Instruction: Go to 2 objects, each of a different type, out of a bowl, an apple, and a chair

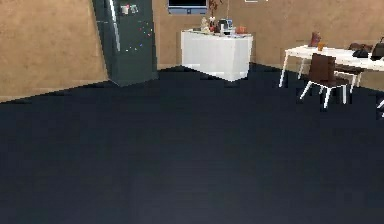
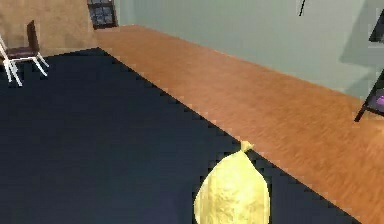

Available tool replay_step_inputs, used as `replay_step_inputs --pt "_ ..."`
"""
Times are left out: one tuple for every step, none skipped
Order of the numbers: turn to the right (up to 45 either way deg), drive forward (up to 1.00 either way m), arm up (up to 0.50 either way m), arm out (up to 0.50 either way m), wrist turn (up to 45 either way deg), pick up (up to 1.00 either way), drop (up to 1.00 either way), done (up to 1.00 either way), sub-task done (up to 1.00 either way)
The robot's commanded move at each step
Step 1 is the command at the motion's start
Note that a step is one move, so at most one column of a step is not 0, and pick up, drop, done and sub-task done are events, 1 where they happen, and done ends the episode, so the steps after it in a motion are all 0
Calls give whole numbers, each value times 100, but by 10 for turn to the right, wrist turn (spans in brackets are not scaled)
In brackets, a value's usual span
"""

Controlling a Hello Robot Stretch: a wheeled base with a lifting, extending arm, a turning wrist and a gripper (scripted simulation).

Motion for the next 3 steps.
replay_step_inputs --pt "0 100 0 0 0 0 0 0 0" --pt "0 100 0 0 0 0 0 0 0" --pt "0 100 0 0 0 0 0 0 0"
